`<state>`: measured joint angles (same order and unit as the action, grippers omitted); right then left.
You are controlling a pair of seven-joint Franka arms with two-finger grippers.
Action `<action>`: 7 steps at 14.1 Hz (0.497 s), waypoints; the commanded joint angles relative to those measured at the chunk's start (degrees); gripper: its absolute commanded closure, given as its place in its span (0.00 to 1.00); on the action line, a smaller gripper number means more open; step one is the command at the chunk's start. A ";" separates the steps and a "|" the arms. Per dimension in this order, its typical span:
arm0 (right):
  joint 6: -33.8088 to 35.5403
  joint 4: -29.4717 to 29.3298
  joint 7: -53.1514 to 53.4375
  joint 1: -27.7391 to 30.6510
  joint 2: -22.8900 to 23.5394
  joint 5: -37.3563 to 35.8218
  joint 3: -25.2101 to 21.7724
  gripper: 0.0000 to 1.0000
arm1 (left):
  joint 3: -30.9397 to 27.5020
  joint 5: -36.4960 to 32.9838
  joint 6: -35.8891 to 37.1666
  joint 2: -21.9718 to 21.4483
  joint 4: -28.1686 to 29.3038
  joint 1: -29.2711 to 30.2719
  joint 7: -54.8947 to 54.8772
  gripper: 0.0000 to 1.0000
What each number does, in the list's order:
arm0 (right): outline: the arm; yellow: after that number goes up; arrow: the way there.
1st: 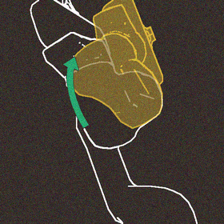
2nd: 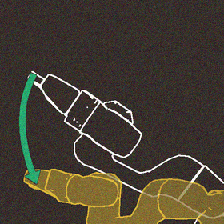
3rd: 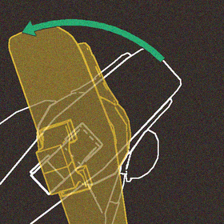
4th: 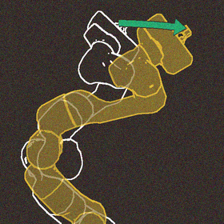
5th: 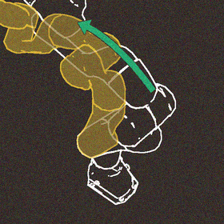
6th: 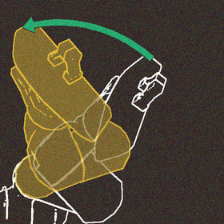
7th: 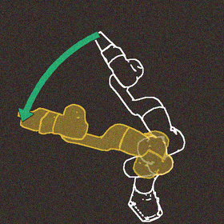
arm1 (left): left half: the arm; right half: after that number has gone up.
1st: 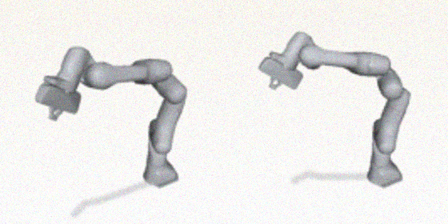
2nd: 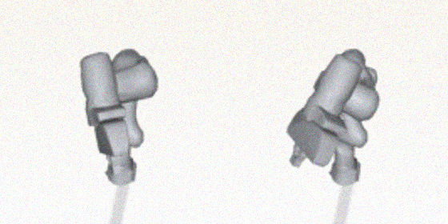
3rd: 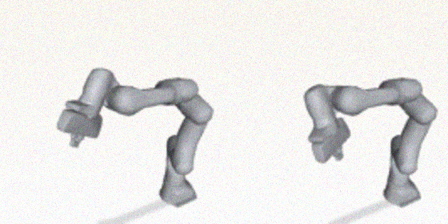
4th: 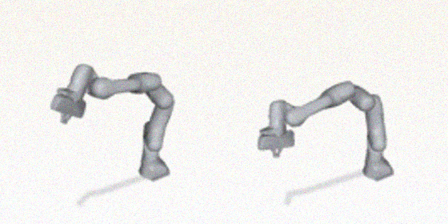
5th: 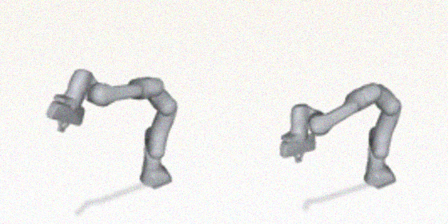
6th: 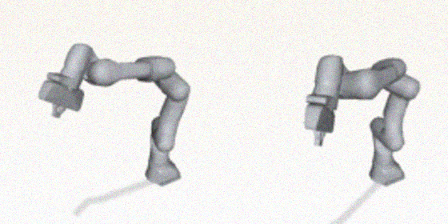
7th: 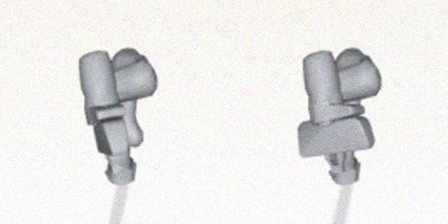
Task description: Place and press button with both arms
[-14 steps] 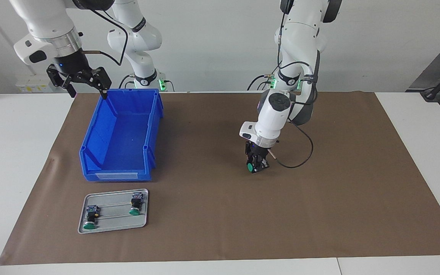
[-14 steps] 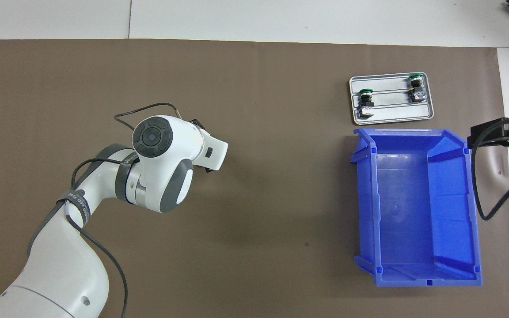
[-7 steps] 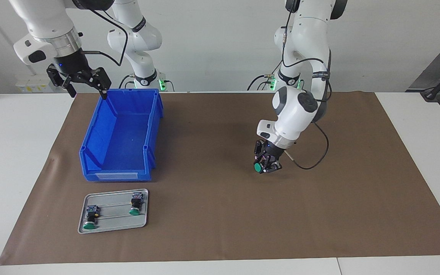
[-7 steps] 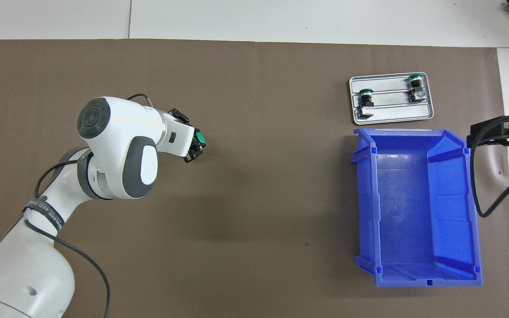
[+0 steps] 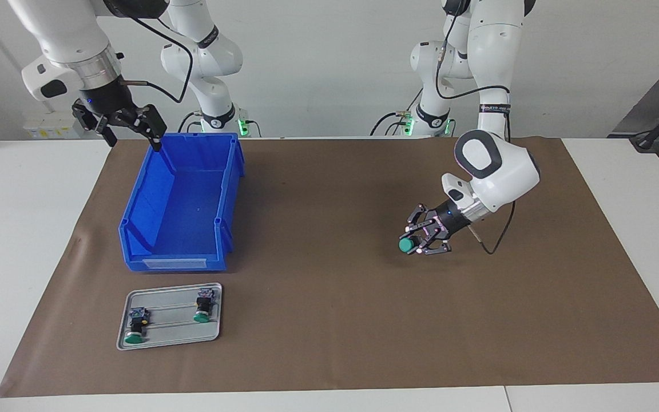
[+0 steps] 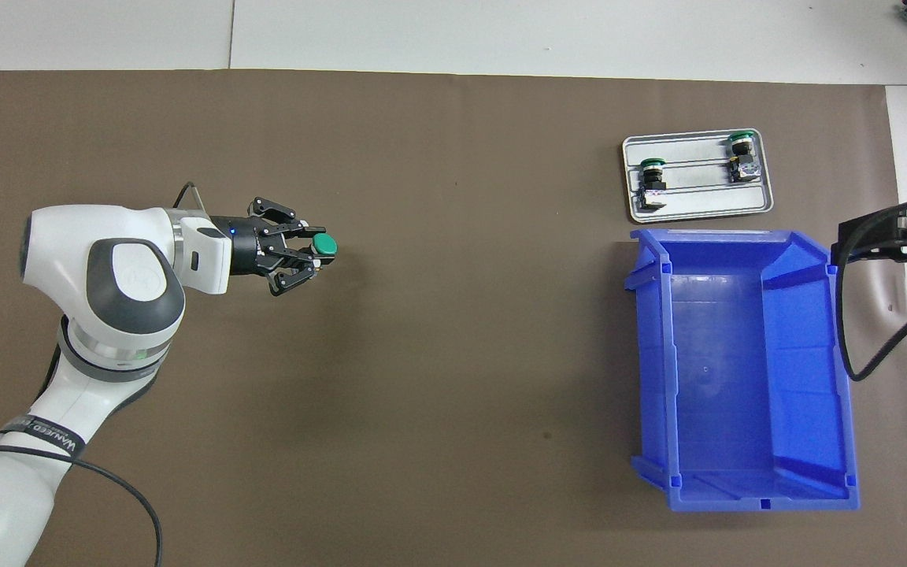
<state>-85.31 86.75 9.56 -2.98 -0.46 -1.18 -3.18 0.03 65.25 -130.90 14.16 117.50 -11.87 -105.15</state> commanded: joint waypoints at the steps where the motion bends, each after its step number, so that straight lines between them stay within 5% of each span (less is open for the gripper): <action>1: -0.65 1.58 0.46 0.88 -1.21 1.10 0.19 0.00 | 0.50 6.55 6.07 -5.71 7.38 3.60 -8.56 1.00; 7: -0.73 1.67 0.90 0.88 -1.21 1.18 0.28 0.00 | 0.32 22.72 16.60 -7.75 17.76 8.08 -28.68 1.00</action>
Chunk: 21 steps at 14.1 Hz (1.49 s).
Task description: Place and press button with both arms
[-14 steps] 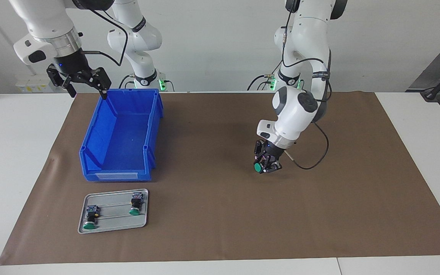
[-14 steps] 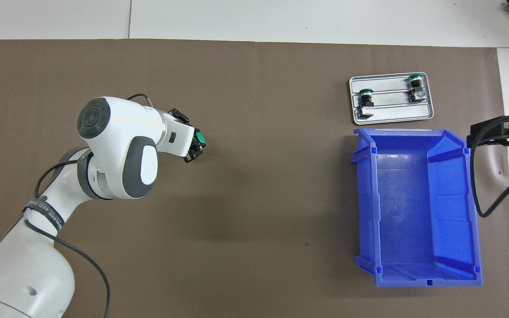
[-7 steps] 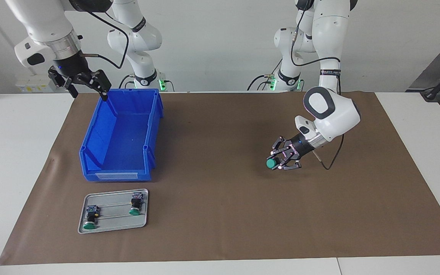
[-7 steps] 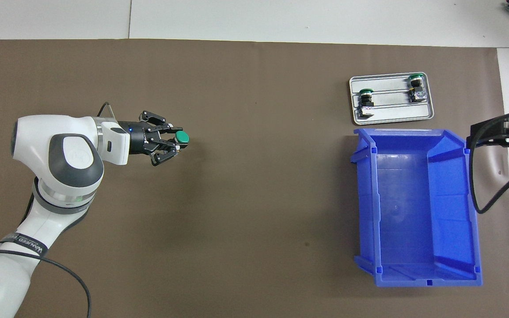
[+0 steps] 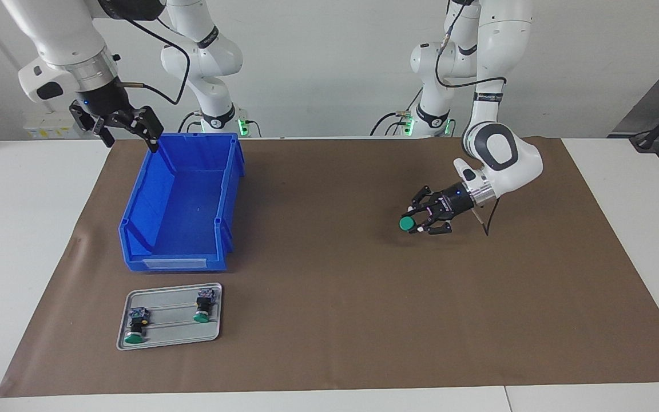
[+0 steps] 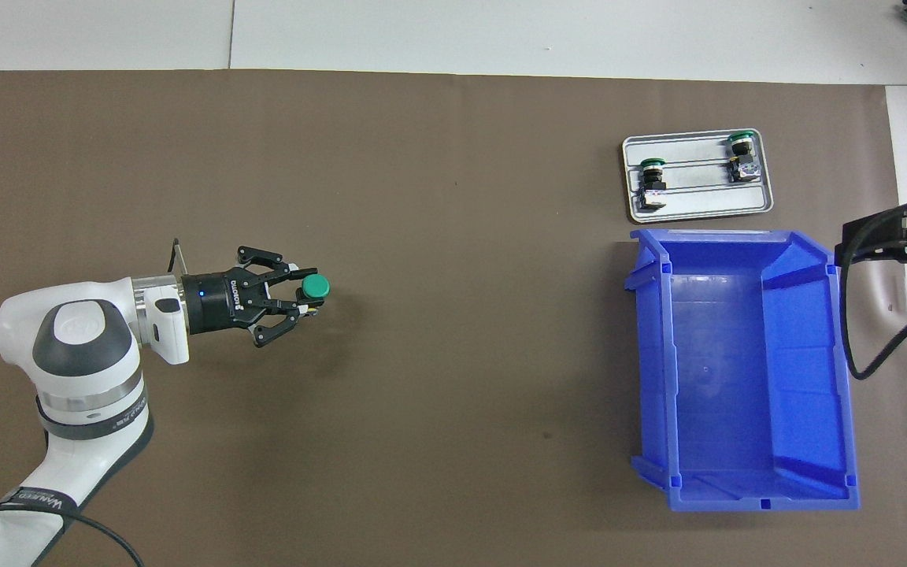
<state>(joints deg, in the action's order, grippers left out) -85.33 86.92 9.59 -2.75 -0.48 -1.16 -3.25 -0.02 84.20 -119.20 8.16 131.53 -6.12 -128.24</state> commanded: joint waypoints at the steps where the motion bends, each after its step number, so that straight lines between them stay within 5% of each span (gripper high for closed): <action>1: -0.71 1.41 0.87 0.64 -1.19 1.07 0.26 0.00 | 0.46 6.30 8.51 -1.13 5.13 3.56 -8.66 1.00; 5: -0.62 1.50 0.95 0.64 -1.19 1.07 0.26 0.00 | 0.46 14.57 11.78 0.63 8.74 2.79 -17.98 1.00; 12: -0.62 1.59 0.96 0.64 -1.19 1.07 0.26 0.00 | 0.20 15.47 11.80 0.46 12.35 1.73 -22.58 0.96; 13: -0.71 1.59 0.96 0.64 -1.28 1.16 0.26 0.00 | 0.20 15.47 11.45 0.54 12.26 1.82 -22.75 0.01; 18: -0.71 1.67 1.04 0.64 -1.28 1.07 0.26 0.00 | -0.07 12.84 12.41 0.37 12.26 4.36 -22.06 0.00; 21: -0.71 1.67 1.22 0.46 -1.37 1.07 0.26 0.00 | -0.07 4.97 14.68 0.19 11.83 9.09 -19.61 0.00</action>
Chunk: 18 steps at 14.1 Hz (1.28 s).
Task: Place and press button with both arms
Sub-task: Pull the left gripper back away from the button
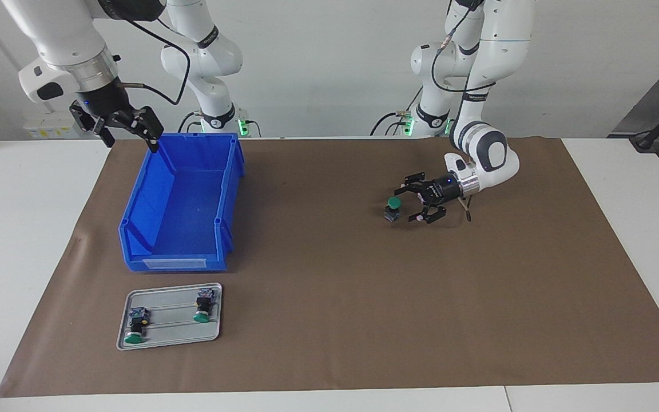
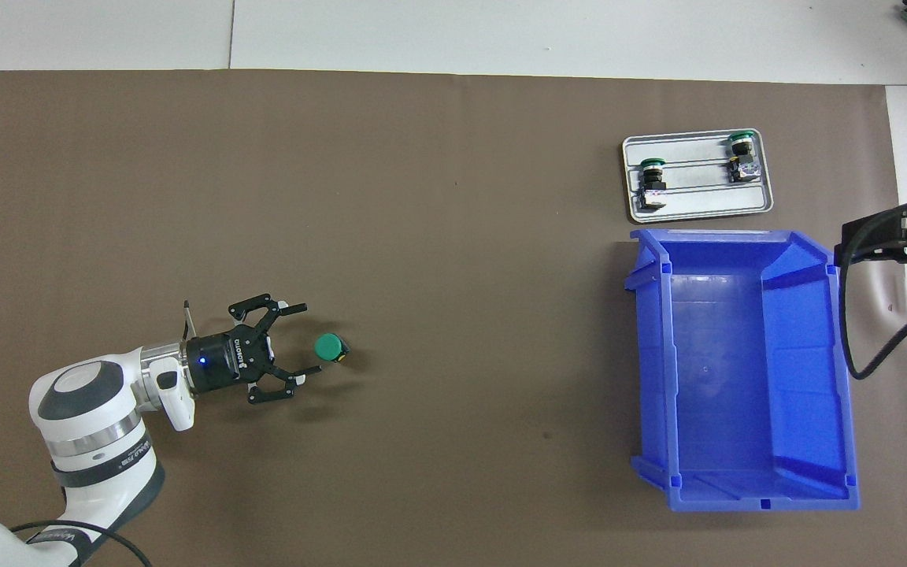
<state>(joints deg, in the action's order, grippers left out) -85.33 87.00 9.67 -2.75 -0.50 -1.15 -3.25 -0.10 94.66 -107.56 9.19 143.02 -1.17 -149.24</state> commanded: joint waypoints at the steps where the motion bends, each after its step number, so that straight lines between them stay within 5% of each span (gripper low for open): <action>1: -0.71 1.59 1.14 0.38 -1.34 1.07 0.26 0.00 | 0.01 -11.54 3.84 -1.01 -0.28 6.77 2.88 0.00; 2: -0.62 1.59 1.14 0.29 -1.34 1.07 0.26 0.00 | 0.01 -17.00 4.54 -1.01 -1.33 9.41 4.12 0.00; 5: -0.62 1.59 1.06 0.37 -1.34 1.07 0.26 0.00 | 0.01 -28.70 7.36 -0.93 -5.28 15.92 9.20 0.28; 9: -0.62 1.59 1.06 0.37 -1.34 1.07 0.26 0.00 | -0.08 -45.67 11.49 -1.27 -16.25 18.93 26.92 0.91; 10: -0.71 1.59 1.06 0.37 -1.34 1.07 0.26 0.00 | 0.01 -48.40 11.84 -2.50 -18.89 18.75 32.81 1.00; 16: -0.80 1.68 0.88 0.37 -1.34 1.07 0.35 0.00 | 0.62 -51.24 12.02 -6.81 -27.52 14.63 57.00 1.00; 18: -2.29 2.99 0.97 0.29 -1.87 1.15 0.35 0.00 | 0.71 -58.15 11.76 -7.08 -30.68 11.73 67.10 1.00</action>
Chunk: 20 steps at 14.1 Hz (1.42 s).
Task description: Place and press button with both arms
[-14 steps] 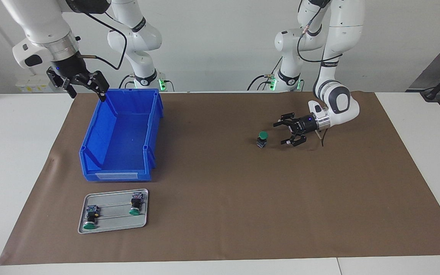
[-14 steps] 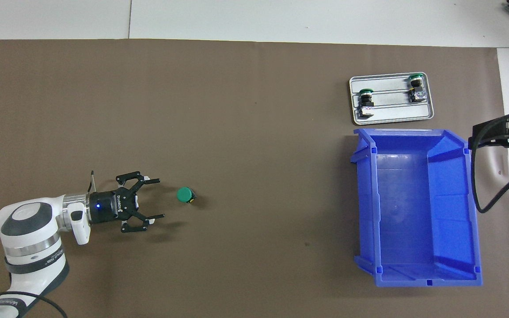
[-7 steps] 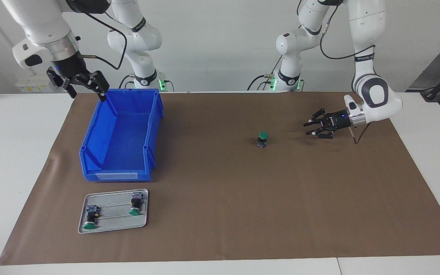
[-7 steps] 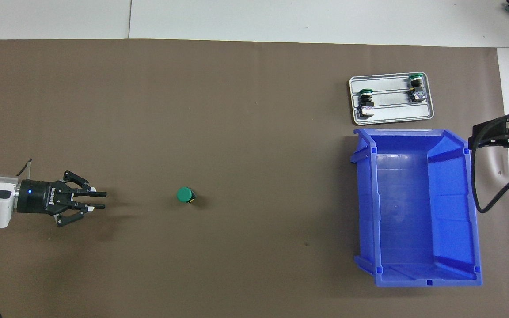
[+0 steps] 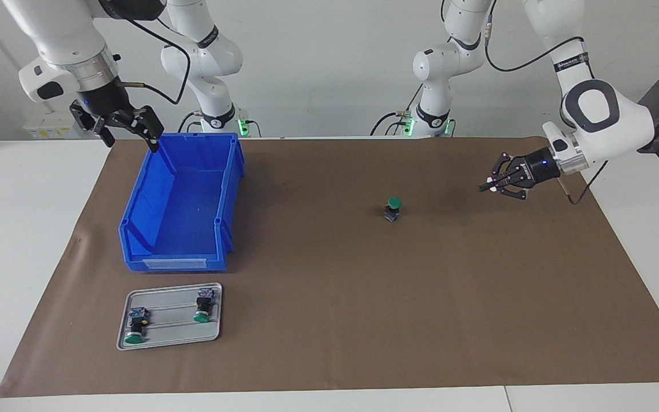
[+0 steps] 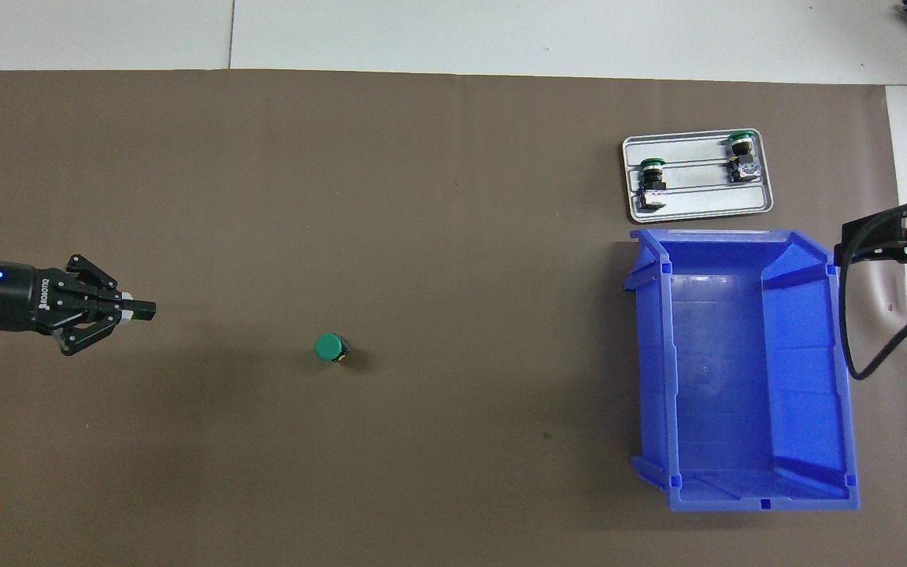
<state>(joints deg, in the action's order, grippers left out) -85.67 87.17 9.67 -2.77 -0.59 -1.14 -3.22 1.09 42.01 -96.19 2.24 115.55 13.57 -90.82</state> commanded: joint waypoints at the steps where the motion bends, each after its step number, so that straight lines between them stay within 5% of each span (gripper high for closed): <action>1: -2.13 3.53 0.97 0.40 -2.13 1.14 0.32 0.00 | -0.48 -7.45 0.30 0.13 -4.62 -4.33 13.25 1.00; 4: -2.13 4.50 0.00 0.40 -2.66 1.06 0.32 0.00 | -0.48 -10.96 -0.84 0.22 -6.56 -9.34 21.37 1.00; 6: -2.04 4.41 -1.22 0.66 -2.66 1.14 0.32 0.00 | -0.48 -13.52 -4.51 0.57 -7.53 -11.98 41.12 1.00; 12: -2.13 4.59 -1.23 0.66 -2.75 1.14 0.23 0.00 | -0.21 -30.03 -13.58 0.66 -5.17 -29.55 65.11 1.00; 15: -2.31 4.59 -1.49 0.66 -2.75 1.14 0.32 0.00 | -0.13 -33.74 -23.22 -0.13 1.58 -37.29 79.45 1.00; 20: -2.40 4.68 -1.50 0.66 -2.75 1.14 0.32 0.00 | -0.13 -39.01 -29.92 -0.66 10.03 -40.03 84.22 1.00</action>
<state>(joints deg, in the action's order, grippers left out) -86.57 89.74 9.38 -2.78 -1.69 -1.11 -3.19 1.88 5.28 -122.38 3.26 121.33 -25.15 -8.77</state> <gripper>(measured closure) 0.000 0.991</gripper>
